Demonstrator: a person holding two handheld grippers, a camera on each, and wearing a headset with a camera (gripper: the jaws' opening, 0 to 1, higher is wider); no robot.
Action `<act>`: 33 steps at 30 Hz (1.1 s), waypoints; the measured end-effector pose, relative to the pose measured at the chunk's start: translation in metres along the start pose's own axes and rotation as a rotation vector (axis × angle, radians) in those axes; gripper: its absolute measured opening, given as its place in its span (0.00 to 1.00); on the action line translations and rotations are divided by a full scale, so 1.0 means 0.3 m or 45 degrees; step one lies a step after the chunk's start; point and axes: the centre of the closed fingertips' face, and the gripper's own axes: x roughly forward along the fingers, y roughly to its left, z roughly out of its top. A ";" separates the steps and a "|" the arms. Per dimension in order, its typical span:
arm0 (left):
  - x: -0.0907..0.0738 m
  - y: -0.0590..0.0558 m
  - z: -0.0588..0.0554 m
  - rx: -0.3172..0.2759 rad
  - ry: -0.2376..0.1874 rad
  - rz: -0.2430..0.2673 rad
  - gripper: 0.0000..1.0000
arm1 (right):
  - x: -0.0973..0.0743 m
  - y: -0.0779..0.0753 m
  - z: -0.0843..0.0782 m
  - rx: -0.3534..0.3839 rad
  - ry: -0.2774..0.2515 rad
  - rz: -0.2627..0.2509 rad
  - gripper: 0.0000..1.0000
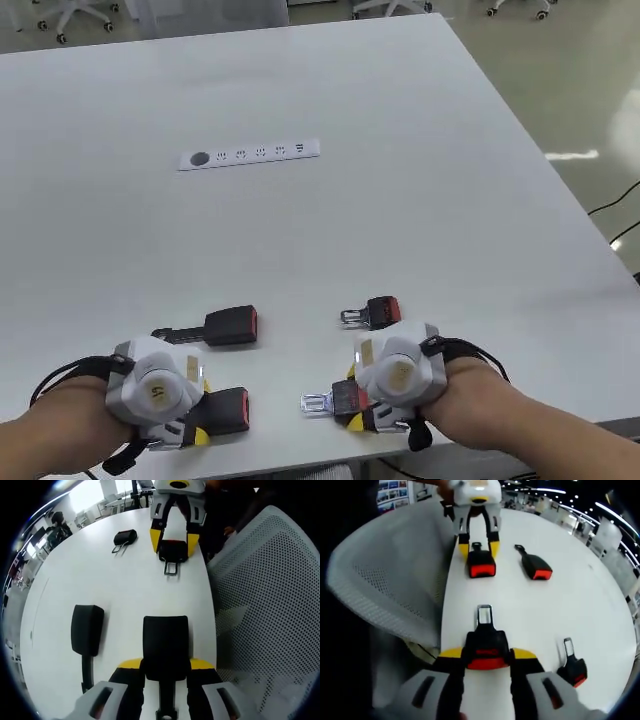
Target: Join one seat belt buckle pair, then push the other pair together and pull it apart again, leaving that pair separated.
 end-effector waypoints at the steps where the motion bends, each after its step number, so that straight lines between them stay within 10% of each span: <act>1: 0.000 0.000 0.000 0.000 0.001 0.000 0.33 | 0.008 0.002 0.011 0.000 -0.001 0.004 0.35; 33: 0.002 -0.007 0.004 0.032 0.060 -0.009 0.32 | 0.105 0.003 0.184 -0.077 -0.019 -0.049 0.35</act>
